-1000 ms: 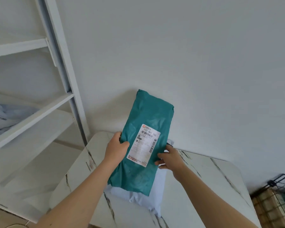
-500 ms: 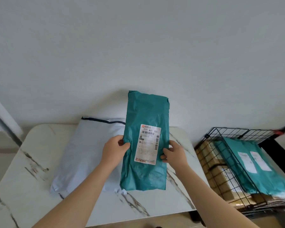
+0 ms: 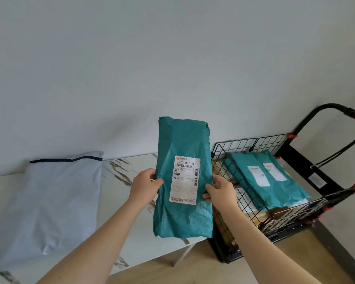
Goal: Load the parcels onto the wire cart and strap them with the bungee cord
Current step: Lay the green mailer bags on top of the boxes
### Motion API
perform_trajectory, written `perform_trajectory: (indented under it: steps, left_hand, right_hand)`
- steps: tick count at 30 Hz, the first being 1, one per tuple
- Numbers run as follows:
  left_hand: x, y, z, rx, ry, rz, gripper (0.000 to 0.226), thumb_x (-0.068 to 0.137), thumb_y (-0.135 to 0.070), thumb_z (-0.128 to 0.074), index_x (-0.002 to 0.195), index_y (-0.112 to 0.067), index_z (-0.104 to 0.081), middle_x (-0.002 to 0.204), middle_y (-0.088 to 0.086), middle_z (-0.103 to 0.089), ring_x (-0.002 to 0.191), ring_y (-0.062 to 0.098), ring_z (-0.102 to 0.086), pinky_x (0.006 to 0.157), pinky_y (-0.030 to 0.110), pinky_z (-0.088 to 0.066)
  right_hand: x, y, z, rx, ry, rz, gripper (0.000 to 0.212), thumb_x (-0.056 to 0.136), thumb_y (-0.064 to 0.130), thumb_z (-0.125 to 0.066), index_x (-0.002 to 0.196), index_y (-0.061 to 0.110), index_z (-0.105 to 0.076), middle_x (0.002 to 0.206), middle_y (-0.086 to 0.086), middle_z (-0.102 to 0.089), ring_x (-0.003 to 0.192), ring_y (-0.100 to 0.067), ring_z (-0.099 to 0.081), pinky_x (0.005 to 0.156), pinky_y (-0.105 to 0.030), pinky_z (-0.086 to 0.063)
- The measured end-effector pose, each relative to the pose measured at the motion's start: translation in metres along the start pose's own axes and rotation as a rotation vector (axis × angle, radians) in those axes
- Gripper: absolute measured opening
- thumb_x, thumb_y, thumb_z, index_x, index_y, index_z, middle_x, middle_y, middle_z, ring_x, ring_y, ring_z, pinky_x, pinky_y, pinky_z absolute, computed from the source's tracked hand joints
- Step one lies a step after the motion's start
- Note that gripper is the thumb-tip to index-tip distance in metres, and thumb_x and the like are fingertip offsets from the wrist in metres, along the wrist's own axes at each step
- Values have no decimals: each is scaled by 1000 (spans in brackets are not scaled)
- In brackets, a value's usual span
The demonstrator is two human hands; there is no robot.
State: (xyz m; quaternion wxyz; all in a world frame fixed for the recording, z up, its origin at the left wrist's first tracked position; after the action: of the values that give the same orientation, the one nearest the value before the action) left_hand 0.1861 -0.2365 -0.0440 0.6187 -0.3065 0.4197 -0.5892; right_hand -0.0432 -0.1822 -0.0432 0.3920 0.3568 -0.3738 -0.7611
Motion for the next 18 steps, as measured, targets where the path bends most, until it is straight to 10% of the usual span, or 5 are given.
perform_trajectory:
  steps: [18]
  left_hand:
    - [-16, -149, -267, -191, 42, 10, 15, 87, -10, -55, 80, -23, -59, 86, 1, -67, 82, 24, -68, 76, 47, -58]
  right_hand:
    - [79, -115, 256, 217, 9, -57, 78, 88, -1, -57, 148, 35, -20, 115, -9, -54, 81, -23, -65, 72, -35, -57]
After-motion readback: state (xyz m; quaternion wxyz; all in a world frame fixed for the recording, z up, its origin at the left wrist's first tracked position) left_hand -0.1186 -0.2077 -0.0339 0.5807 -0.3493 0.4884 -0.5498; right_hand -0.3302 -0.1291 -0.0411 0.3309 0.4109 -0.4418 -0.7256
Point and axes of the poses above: each hand's wrist, its own x-axis towards the middle knuckle, its own z-axis out of the back of the hand, y = z × x, the point moved 8 cm from there along x, towards the middle knuckle
